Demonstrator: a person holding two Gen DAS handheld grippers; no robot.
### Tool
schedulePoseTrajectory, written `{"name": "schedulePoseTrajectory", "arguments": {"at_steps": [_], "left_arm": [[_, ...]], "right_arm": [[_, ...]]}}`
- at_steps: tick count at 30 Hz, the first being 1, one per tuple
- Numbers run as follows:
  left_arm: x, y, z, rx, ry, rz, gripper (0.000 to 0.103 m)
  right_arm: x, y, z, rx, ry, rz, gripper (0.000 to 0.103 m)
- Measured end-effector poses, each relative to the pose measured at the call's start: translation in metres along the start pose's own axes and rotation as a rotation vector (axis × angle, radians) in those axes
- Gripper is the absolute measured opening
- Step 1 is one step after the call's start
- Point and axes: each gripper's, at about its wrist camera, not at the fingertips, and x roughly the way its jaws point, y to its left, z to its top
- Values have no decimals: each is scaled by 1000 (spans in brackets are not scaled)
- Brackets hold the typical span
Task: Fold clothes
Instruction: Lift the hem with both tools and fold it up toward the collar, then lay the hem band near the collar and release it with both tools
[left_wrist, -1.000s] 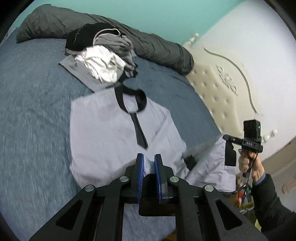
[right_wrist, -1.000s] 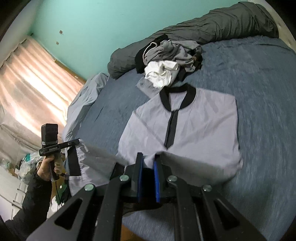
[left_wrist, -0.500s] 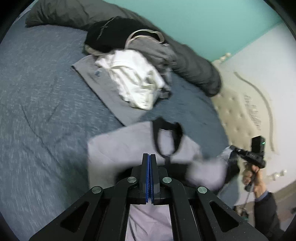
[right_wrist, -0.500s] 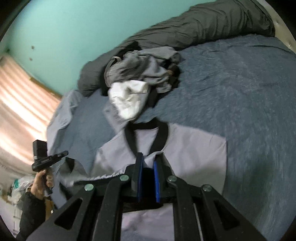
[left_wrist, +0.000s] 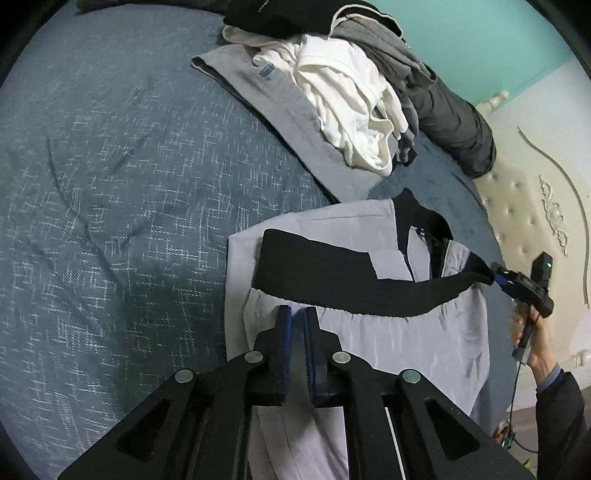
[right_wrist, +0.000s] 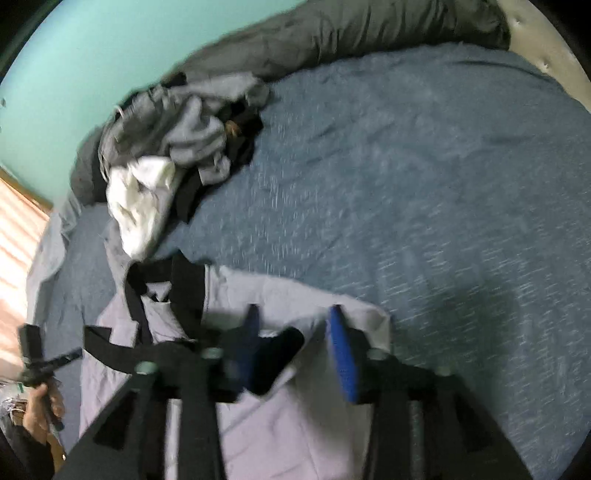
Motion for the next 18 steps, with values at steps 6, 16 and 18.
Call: {"name": "schedulePoseTrajectory", "arguments": {"at_steps": [6, 16, 18], "left_arm": [[-3, -9, 0, 43, -25, 28, 16], [10, -23, 3, 152, -19, 93, 32], [14, -21, 5, 145, -24, 83, 32]], "right_arm": [[-21, -3, -7, -96, -9, -10, 50], [26, 30, -34, -317, 49, -86, 51], [36, 36, -35, -350, 52, -106, 51]]}}
